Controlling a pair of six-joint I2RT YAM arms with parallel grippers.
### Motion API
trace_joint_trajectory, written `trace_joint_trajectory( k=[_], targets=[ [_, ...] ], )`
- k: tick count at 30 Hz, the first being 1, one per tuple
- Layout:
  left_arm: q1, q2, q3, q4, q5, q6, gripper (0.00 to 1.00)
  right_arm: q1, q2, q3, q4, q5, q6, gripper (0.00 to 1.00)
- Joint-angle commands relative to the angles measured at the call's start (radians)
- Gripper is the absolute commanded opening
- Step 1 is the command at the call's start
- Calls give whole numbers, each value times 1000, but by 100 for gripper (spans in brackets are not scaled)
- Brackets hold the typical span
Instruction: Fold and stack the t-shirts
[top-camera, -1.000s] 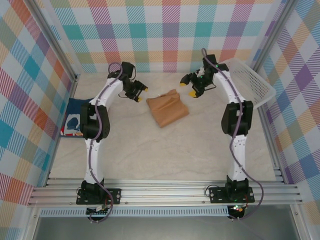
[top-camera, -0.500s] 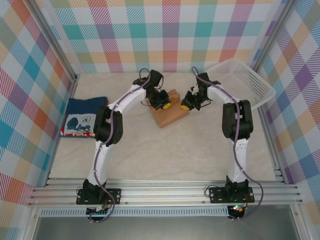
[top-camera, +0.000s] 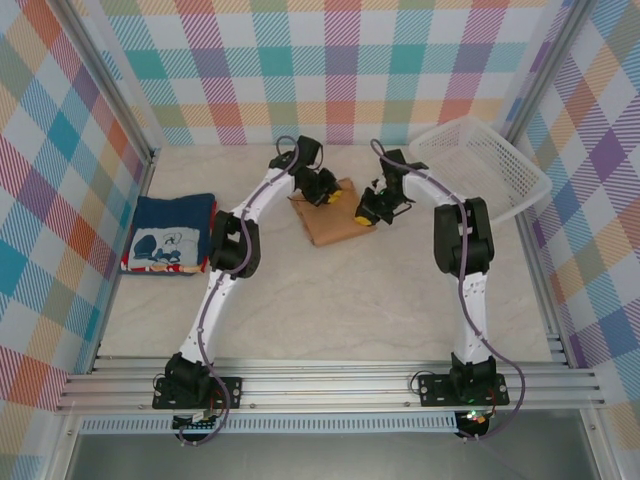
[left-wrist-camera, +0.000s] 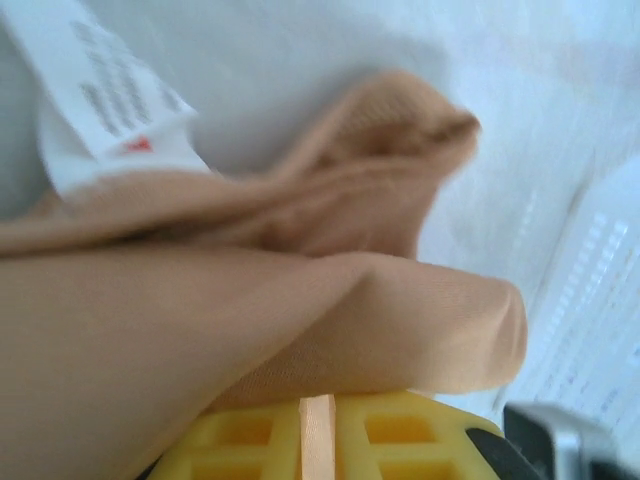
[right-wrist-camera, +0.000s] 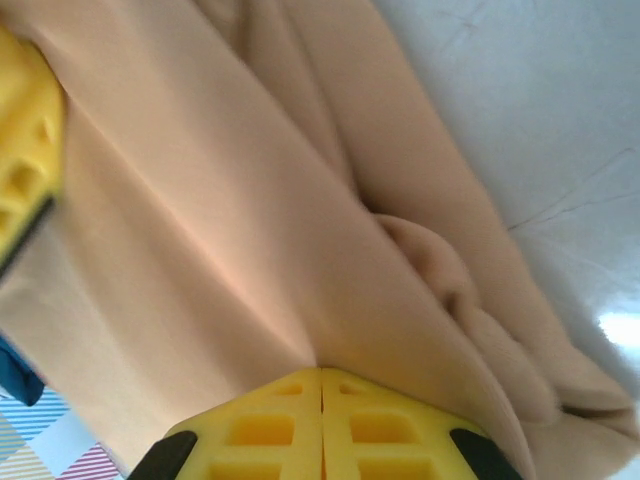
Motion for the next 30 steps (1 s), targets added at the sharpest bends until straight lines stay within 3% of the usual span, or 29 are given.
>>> trace_joint_trajectory(
  k=[1, 4, 10, 12, 14, 20, 24, 30],
  targets=[
    [48, 48, 46, 96, -5, -85, 16, 11, 26, -9, -40, 9, -26, 7],
    [54, 47, 97, 48, -14, -81, 16, 13, 26, -9, -37, 9, -21, 8],
    [48, -60, 77, 76, -3, -87, 26, 17, -5, 8, -4, -8, -5, 10],
    [49, -118, 76, -14, -58, -60, 34, 19, -40, 4, 21, 2, -3, 14],
    [52, -178, 55, -147, -136, -32, 35, 19, -68, 0, 40, 21, -3, 15],
    [60, -373, -314, -130, -169, -1, 32, 20, -43, 66, 87, -5, -2, 16],
    [69, -341, -403, -50, -135, -3, 26, 36, 61, 162, 82, -40, -1, 16],
    [72, -222, -340, -9, -134, 31, 24, 60, 185, 256, 53, -33, 27, 15]
  ],
)
